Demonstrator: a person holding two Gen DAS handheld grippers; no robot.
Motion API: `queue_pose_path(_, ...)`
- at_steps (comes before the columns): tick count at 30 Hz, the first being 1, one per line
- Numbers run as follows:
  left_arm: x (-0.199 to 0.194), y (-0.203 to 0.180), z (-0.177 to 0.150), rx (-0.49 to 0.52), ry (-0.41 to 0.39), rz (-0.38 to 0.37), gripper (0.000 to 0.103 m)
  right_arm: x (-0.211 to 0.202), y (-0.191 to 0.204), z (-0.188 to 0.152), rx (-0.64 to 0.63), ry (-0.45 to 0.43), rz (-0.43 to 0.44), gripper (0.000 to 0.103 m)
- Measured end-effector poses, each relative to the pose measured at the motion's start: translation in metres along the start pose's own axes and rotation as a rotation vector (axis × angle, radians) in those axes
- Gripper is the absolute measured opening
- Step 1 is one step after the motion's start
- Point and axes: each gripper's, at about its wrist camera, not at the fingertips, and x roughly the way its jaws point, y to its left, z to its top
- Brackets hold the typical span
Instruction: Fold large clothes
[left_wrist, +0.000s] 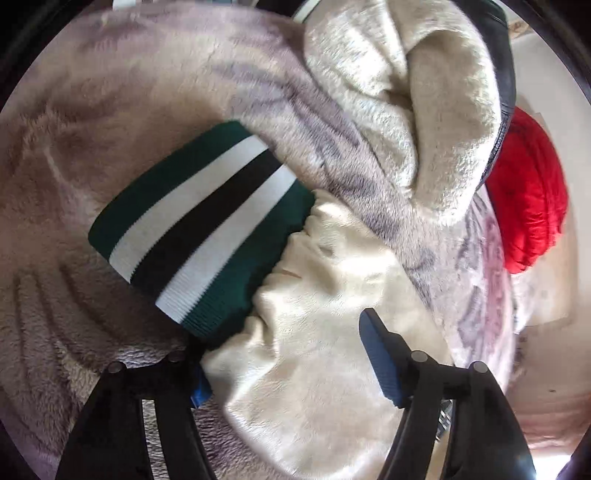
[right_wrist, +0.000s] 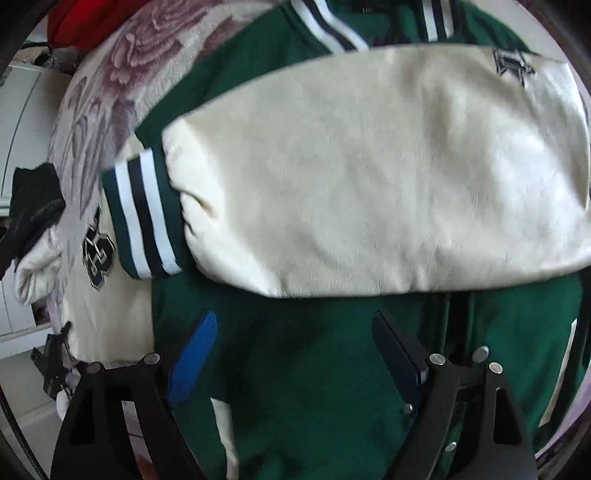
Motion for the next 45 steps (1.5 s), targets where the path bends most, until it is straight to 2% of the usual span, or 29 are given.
queue_pose_path(1, -0.005, -0.005, -0.002, 0.008, -0.031, 0.012, 0.049, -0.004, -0.002, 0.002, 0.003, -0.022, -0.023, 0.087)
queue_pose_path(2, -0.012, -0.013, -0.004, 0.033, -0.071, 0.039, 0.008, -0.010, -0.007, 0.004, -0.002, -0.045, -0.067, 0.087)
queue_pose_path(3, -0.019, -0.021, -0.005, 0.061, -0.093, 0.068, 0.005, -0.013, -0.007, 0.006, -0.013, -0.066, -0.131, 0.087)
queue_pose_path(5, -0.030, -0.040, 0.000, 0.103, -0.136, 0.082, 0.005, -0.015, -0.006, 0.009, -0.034, -0.100, -0.236, 0.087)
queue_pose_path(7, -0.050, -0.064, -0.006, 0.193, -0.188, 0.119, 0.005, -0.015, -0.011, 0.015, -0.069, -0.130, -0.335, 0.087)
queue_pose_path(10, -0.080, -0.108, -0.012, 0.366, -0.280, 0.167, 0.004, -0.014, -0.012, 0.020, -0.108, -0.158, -0.412, 0.087)
queue_pose_path(14, -0.122, -0.175, -0.045, 0.567, -0.371, 0.186, 0.004, -0.015, -0.008, 0.022, -0.191, -0.186, -0.492, 0.087)
queue_pose_path(16, -0.140, -0.208, -0.067, 0.656, -0.388, 0.182, 0.004, -0.018, -0.006, 0.024, -0.220, -0.204, -0.487, 0.087)
queue_pose_path(18, -0.144, -0.238, -0.085, 0.718, -0.395, 0.177, 0.004, -0.024, -0.014, 0.025, -0.223, -0.207, -0.442, 0.087)
queue_pose_path(22, -0.156, -0.310, -0.146, 0.866, -0.391, 0.135, 0.004, -0.046, -0.052, 0.021, -0.168, -0.195, -0.328, 0.088)
queue_pose_path(24, -0.162, -0.342, -0.180, 0.923, -0.370, 0.083, 0.003, -0.064, -0.088, 0.016, -0.108, -0.186, -0.258, 0.088)
queue_pose_path(28, -0.162, -0.419, -0.270, 1.046, -0.305, -0.046, 0.003, -0.093, -0.170, 0.003, 0.007, -0.171, -0.190, 0.088)
queue_pose_path(31, -0.144, -0.472, -0.350, 1.125, -0.196, -0.151, 0.003, -0.108, -0.238, -0.012, 0.104, -0.152, -0.171, 0.088)
queue_pose_path(32, -0.133, -0.489, -0.387, 1.170, -0.144, -0.185, 0.003, -0.111, -0.262, -0.017, 0.142, -0.146, -0.163, 0.088)
queue_pose_path(35, -0.101, -0.517, -0.467, 1.254, -0.035, -0.222, 0.003, -0.117, -0.333, -0.033, 0.249, -0.126, -0.149, 0.088)
queue_pose_path(37, -0.071, -0.525, -0.520, 1.309, 0.062, -0.217, 0.004, -0.119, -0.374, -0.044, 0.308, -0.113, -0.139, 0.088)
queue_pose_path(40, -0.027, -0.527, -0.578, 1.372, 0.168, -0.148, 0.004, -0.123, -0.425, -0.058, 0.375, -0.103, -0.113, 0.088)
queue_pose_path(43, 0.009, -0.524, -0.611, 1.399, 0.264, -0.055, 0.007, -0.128, -0.469, -0.071, 0.420, -0.087, -0.077, 0.088)
queue_pose_path(45, 0.022, -0.520, -0.618, 1.390, 0.307, -0.014, 0.010, -0.130, -0.488, -0.076, 0.438, -0.075, -0.042, 0.088)
